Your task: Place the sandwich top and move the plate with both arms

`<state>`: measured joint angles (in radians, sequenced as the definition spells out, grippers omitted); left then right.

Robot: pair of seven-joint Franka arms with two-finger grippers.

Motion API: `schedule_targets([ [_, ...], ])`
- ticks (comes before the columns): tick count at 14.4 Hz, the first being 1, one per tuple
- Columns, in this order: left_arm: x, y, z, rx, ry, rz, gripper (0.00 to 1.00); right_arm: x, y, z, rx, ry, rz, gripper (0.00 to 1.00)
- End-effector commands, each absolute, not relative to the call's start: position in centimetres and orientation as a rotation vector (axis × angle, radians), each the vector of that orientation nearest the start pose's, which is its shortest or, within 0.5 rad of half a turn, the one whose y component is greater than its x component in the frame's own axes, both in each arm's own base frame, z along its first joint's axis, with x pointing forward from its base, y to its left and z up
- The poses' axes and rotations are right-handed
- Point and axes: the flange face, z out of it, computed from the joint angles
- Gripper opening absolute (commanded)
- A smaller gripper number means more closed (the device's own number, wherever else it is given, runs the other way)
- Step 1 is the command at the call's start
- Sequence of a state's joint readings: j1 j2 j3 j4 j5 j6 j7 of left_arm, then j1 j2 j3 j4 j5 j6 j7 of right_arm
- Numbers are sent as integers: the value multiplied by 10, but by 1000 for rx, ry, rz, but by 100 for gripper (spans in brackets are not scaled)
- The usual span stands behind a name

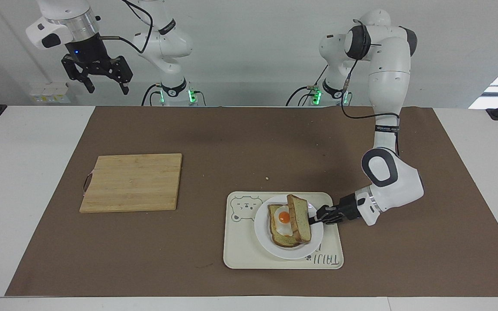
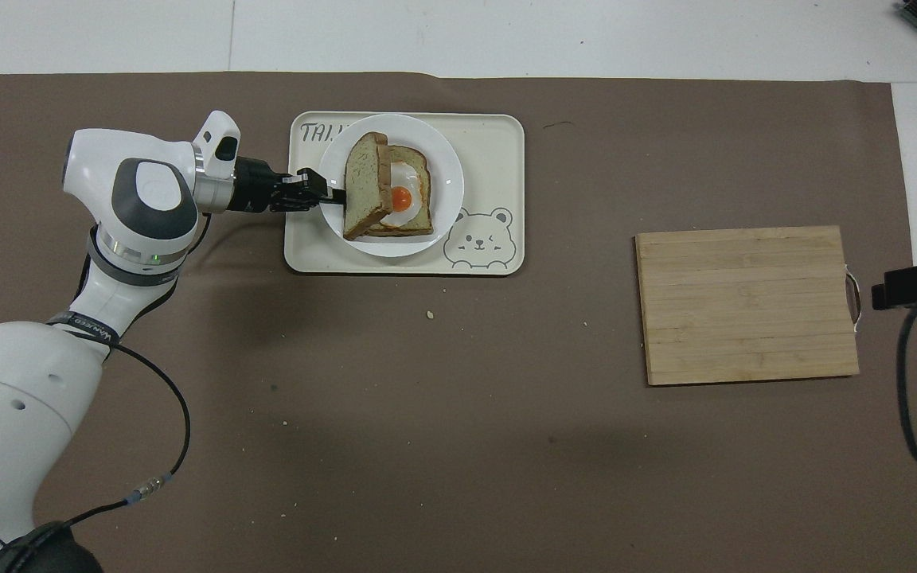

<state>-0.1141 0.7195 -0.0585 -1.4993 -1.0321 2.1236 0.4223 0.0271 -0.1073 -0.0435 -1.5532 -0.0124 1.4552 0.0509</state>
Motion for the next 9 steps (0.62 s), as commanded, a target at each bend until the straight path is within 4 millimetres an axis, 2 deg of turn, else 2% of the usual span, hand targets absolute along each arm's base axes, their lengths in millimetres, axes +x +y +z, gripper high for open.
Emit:
schedule_targets([
  [1,709,-160,255,2281,46,26,0,504,-12,679,-3137,72,-24,100],
  [2,710,-159,255,2289,52,38,44,504,-12,679,-3137,72,-24,100],
  [3,711,-158,257,2287,63,53,99,504,-12,679,-3137,72,-24,100],
  [6,711,-158,267,2284,52,61,100,505,-12,679,-3137,72,-34,100],
  [9,714,-150,287,2279,47,87,100,504,-12,680,-3137,74,-36,100],
])
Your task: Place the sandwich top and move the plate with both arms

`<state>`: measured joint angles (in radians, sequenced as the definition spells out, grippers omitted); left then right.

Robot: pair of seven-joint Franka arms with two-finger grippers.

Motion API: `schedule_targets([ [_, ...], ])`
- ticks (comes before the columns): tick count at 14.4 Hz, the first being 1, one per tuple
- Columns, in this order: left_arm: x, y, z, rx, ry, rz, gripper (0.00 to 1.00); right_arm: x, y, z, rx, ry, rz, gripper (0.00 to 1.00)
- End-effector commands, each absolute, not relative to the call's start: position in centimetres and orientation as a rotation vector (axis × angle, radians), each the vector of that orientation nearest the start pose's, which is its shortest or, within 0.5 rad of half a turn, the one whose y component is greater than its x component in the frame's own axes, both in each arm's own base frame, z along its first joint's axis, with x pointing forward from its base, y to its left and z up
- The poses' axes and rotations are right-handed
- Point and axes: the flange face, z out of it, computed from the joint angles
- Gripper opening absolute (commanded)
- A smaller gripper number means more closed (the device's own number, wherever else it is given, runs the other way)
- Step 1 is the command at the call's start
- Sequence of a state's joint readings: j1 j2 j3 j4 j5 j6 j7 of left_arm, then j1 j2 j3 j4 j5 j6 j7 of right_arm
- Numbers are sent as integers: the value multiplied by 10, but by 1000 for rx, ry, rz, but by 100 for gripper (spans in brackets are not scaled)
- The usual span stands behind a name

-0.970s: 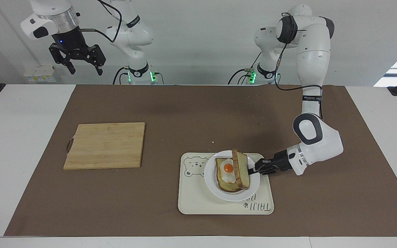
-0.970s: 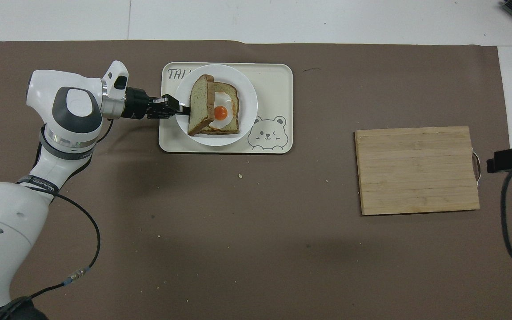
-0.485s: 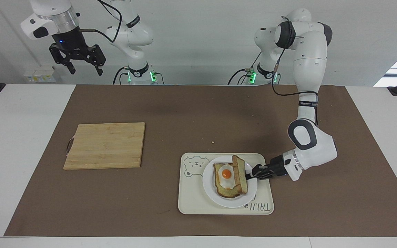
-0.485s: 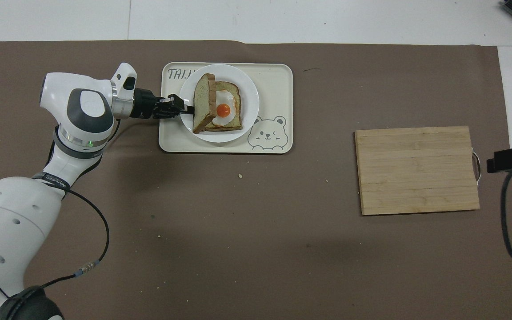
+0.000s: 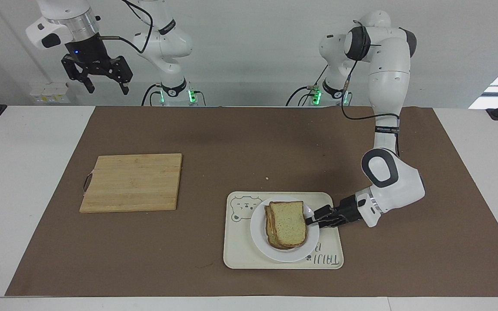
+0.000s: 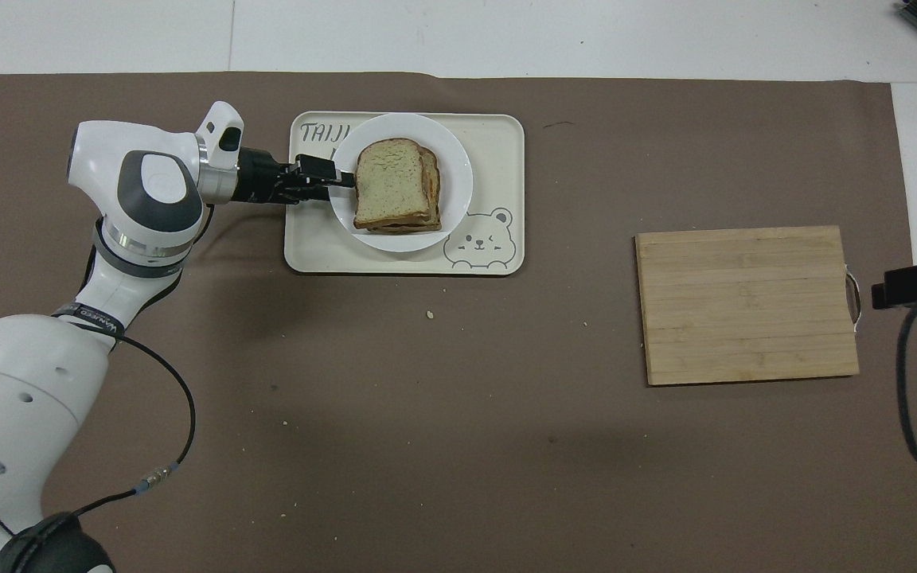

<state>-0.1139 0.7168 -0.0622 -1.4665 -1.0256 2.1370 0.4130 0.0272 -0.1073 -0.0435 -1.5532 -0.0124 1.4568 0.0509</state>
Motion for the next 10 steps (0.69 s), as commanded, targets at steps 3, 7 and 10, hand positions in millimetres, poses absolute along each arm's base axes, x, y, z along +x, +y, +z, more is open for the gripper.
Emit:
schedule_targets([
  [3,717,-144,322,2276,87,121,100,505,-12,679,-3137,72,-34,100],
  [7,715,-131,365,2303,221,90,100,505,-12,679,-3137,72,-34,100],
  [10,709,-119,398,2456,221,104,100,506,-12,680,-3145,64,-43,100],
])
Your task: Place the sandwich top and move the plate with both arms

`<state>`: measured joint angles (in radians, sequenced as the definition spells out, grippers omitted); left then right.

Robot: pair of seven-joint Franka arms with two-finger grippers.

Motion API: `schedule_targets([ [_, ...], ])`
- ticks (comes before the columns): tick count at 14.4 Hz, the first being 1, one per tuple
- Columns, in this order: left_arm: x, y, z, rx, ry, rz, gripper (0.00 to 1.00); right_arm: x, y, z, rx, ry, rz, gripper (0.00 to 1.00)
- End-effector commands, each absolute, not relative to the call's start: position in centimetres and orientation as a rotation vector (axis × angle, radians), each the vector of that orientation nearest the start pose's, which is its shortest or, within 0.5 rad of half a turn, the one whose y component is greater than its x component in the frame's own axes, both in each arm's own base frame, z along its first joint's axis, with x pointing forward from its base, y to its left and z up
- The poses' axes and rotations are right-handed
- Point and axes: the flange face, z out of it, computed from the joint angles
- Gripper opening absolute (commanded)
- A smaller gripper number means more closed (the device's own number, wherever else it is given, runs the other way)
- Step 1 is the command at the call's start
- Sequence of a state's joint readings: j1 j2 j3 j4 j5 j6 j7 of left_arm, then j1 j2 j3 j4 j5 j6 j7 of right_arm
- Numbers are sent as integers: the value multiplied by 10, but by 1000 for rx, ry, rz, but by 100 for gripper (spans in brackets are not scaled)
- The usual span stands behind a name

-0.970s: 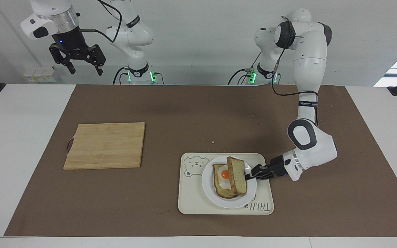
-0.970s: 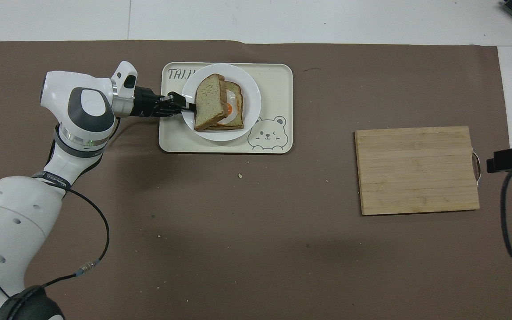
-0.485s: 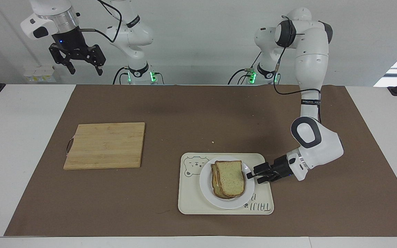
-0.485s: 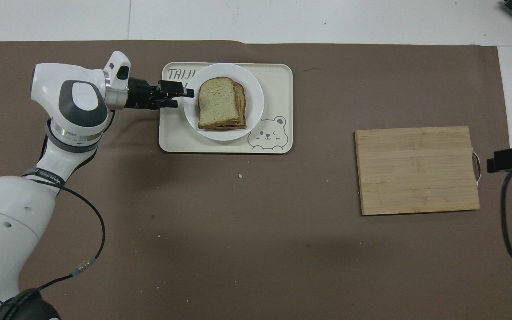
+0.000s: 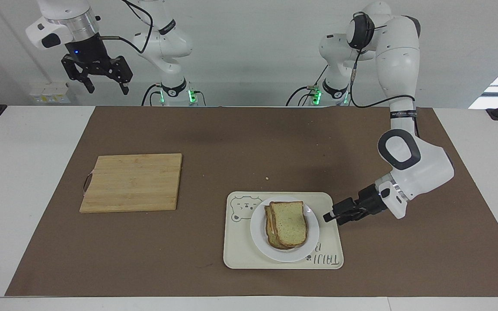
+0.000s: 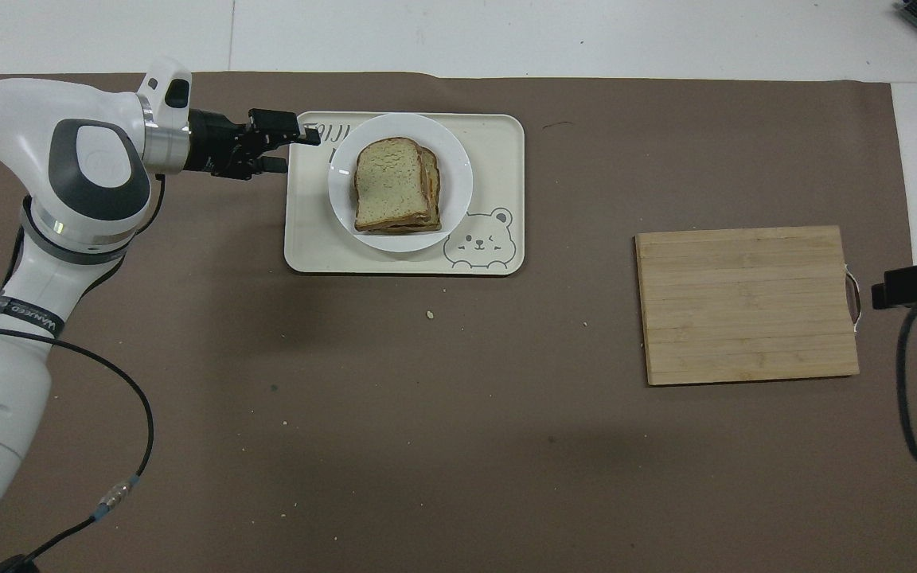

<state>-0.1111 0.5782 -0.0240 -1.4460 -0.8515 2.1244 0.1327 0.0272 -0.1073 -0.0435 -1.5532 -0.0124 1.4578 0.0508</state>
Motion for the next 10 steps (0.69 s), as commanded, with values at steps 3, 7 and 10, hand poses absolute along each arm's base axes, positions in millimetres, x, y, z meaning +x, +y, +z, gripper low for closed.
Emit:
schedule_targets([
  [3,700,-85,427,2657,185,104,100,512,-14,676,-3155,71,-29,100],
  [7,684,-55,477,2905,76,172,100,510,1,678,-3159,35,-51,100],
  [10,664,-39,522,3049,67,190,100,510,6,677,-3159,20,-47,100],
])
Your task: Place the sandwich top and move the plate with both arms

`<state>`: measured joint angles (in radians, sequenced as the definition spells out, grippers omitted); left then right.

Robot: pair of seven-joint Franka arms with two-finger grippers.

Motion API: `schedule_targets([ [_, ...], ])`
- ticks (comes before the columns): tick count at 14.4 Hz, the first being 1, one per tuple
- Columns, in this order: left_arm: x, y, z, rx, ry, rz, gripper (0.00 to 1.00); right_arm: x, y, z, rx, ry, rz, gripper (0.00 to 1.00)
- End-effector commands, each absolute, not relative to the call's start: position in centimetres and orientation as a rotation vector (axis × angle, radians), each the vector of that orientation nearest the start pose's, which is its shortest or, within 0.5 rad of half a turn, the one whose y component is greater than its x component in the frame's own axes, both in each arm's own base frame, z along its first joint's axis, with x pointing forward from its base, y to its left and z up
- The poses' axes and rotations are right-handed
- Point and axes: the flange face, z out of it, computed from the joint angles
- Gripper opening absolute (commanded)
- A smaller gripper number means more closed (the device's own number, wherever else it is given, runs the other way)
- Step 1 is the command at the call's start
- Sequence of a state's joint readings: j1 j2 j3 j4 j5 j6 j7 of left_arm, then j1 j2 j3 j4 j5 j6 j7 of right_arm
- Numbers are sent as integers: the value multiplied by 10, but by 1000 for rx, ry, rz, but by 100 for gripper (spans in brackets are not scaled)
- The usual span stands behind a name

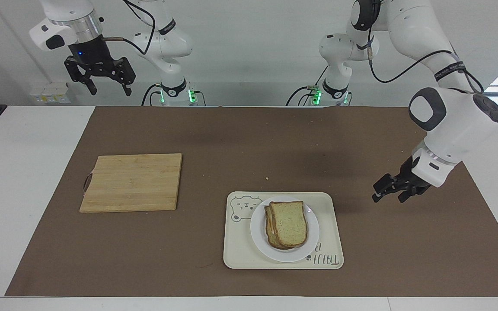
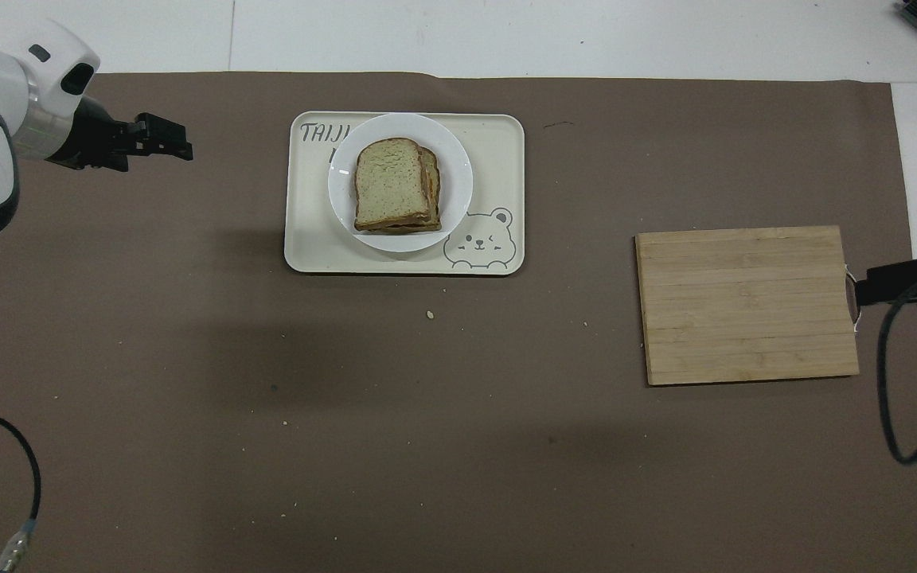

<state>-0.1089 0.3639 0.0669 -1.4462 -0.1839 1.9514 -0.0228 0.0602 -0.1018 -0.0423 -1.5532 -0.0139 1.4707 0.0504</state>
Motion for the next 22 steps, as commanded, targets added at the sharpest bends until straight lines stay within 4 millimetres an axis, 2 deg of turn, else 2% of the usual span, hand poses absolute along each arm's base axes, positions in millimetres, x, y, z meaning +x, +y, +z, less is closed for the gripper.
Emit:
schedule_targets([
  [1,655,-37,537,-3198,-95,-192,100,510,5,677,-3159,20,-49,100],
  [4,621,-26,586,-3159,-71,-154,100,510,3,678,-3151,29,-51,100],
  [6,598,-23,613,-3130,25,-169,100,510,1,678,-3151,33,-51,100],
  [7,589,-17,622,-3128,70,-166,100,510,1,678,-3149,33,-51,100],
  [8,585,0,626,-3127,56,-156,100,510,0,678,-3146,35,-51,100],
  [10,579,33,633,-3129,24,-149,100,510,1,678,-3145,37,-51,100],
  [11,577,38,634,-3136,-14,-133,100,510,1,678,-3145,40,-51,100],
  [14,573,14,634,-3143,-89,-82,100,509,-5,676,-3151,38,-39,100],
  [15,565,11,640,-3143,-63,-77,100,508,-5,676,-3155,34,-24,100],
  [17,550,11,633,-3146,-8,-48,100,505,-6,676,-3162,26,10,100],
  [22,548,1,633,-3147,19,-39,100,505,-10,676,-3177,-3,6,100],
])
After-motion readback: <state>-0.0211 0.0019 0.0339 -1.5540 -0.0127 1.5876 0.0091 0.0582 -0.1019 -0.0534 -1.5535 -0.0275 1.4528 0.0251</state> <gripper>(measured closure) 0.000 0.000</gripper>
